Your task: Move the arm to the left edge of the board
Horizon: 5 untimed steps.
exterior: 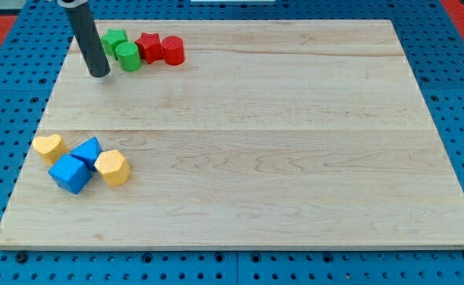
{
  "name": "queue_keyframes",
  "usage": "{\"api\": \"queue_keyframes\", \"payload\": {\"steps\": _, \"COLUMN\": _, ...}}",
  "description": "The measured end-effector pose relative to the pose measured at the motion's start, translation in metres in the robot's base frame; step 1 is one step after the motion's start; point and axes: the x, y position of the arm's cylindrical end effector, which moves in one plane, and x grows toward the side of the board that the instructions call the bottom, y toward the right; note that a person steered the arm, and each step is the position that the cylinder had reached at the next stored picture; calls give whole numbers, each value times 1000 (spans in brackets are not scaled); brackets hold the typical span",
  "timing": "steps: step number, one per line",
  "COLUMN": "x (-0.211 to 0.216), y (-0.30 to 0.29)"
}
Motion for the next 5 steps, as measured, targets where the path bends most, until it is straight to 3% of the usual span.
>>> {"api": "queue_keyframes", "payload": {"steps": 5, "x": 0, "y": -28}}
